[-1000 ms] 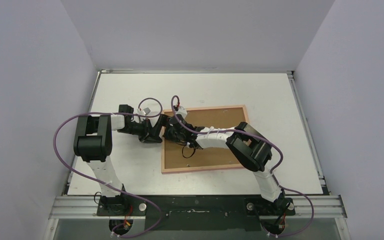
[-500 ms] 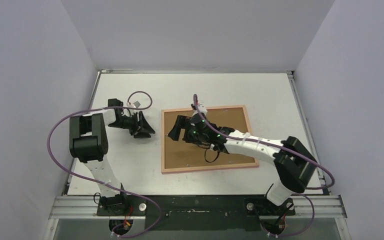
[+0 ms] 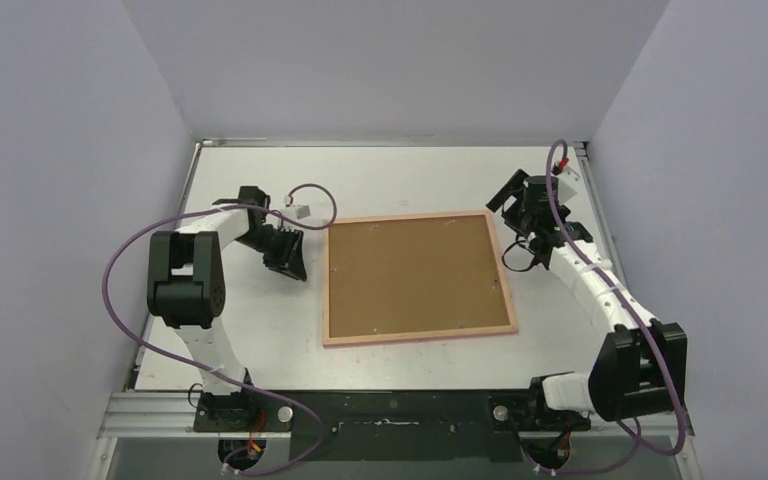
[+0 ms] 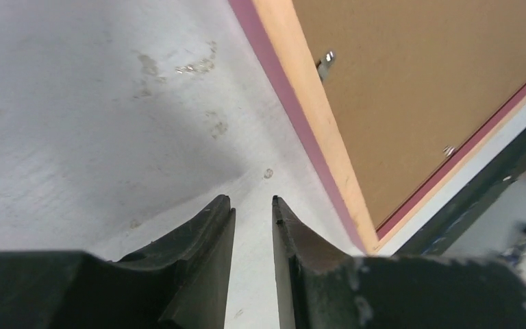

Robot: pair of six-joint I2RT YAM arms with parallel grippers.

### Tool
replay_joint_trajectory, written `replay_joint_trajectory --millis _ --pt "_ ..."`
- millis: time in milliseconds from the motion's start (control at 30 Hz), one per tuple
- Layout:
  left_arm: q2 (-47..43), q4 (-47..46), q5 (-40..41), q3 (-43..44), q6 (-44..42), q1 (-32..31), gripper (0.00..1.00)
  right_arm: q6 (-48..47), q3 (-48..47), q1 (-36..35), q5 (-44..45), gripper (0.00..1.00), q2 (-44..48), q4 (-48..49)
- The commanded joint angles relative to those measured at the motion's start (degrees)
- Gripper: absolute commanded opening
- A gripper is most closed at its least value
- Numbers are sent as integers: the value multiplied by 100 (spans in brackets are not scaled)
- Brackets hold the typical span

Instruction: Put the photo into the frame

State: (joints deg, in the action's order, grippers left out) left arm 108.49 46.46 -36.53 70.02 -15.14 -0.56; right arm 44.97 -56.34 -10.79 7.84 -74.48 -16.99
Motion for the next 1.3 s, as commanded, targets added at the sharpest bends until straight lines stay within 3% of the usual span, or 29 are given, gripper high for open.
replay_joint_trajectory --millis 0,367,700,1067,1267 --pt "-645 28 855 -238 -876 -401 24 -158 -44 435 -342 90 -625 26" --pt "-976 -407 1152 -889 -818 -1075 25 156 -168 793 -1756 90 -2157 1207" --pt "-952 -487 1035 -1127 -689 -1304 23 445 -938 400 -2045 90 -3415 1318" --pt "-1109 -341 885 -1137 -647 -1386 22 495 -3927 -935 -1865 90 -5326 241" --pt "-1422 -102 494 -1257 -1010 -1719 23 401 -5556 -1267 -1790 90 -6193 -325"
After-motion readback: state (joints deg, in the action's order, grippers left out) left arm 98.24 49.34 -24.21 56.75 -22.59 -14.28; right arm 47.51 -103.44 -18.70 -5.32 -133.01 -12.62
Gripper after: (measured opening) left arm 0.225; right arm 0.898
